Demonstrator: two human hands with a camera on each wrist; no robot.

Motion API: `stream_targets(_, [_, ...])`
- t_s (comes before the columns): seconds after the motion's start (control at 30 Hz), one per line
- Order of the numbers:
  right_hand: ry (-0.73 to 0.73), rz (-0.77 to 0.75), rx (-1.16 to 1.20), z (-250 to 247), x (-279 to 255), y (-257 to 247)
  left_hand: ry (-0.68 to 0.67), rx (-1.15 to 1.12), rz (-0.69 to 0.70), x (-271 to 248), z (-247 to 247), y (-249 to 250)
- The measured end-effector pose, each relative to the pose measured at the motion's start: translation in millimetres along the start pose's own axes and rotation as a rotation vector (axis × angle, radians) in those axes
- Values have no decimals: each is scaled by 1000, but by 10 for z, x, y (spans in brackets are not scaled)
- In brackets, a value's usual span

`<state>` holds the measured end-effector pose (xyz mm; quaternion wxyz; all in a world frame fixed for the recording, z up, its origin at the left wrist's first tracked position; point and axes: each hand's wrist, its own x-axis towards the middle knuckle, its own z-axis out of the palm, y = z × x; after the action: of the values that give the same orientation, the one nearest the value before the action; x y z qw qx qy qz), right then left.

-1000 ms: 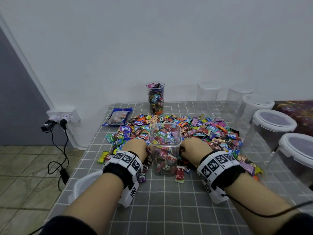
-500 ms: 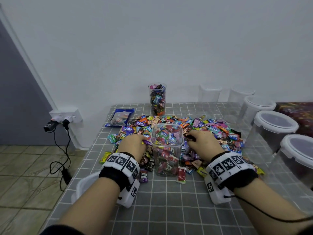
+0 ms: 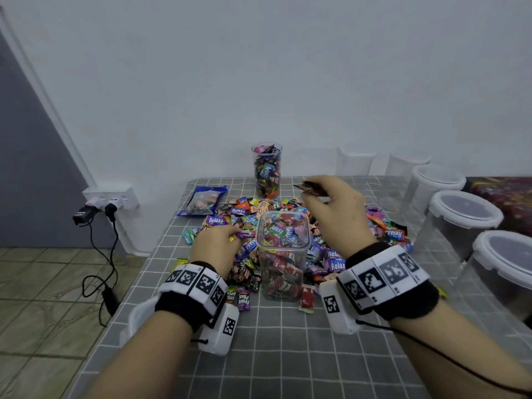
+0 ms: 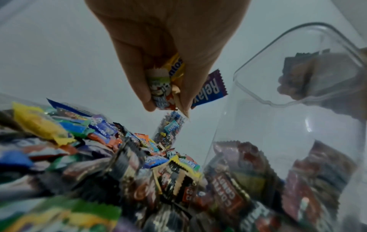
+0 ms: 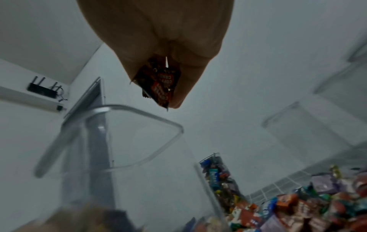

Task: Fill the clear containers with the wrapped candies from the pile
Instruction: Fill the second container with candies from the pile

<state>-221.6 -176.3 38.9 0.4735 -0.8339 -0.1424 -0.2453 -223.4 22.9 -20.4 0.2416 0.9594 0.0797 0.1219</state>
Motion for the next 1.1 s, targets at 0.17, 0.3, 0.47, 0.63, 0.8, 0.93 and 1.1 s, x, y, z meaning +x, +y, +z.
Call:
stream_targets(0.17, [-88,-99,-37,177,-125,-48,23,-62,4,-19,-59,57])
stream_targets(0.3, [-162,-126,-81,249,-207,-45,38,-85,8,-39,-83,71])
stream_targets(0.47, [-203,-87,-65,231,-247,-56,36,-116,-12,-44,-94,71])
stream_targets(0.63, [-277,-39,30,173,-279,-74,52,-171,-10,-45,-114,78])
stream_targets(0.8, [-258,19,49,101,-320,1,82,-245,-1,-20,-159,84])
stream_targets(0.93, [-367,229,207,89,-419,136,116,-306,41,1,-278,139])
stream_targets(1.1, [-479,311,407,142,-492,233,169,-379,157,-30,-507,341])
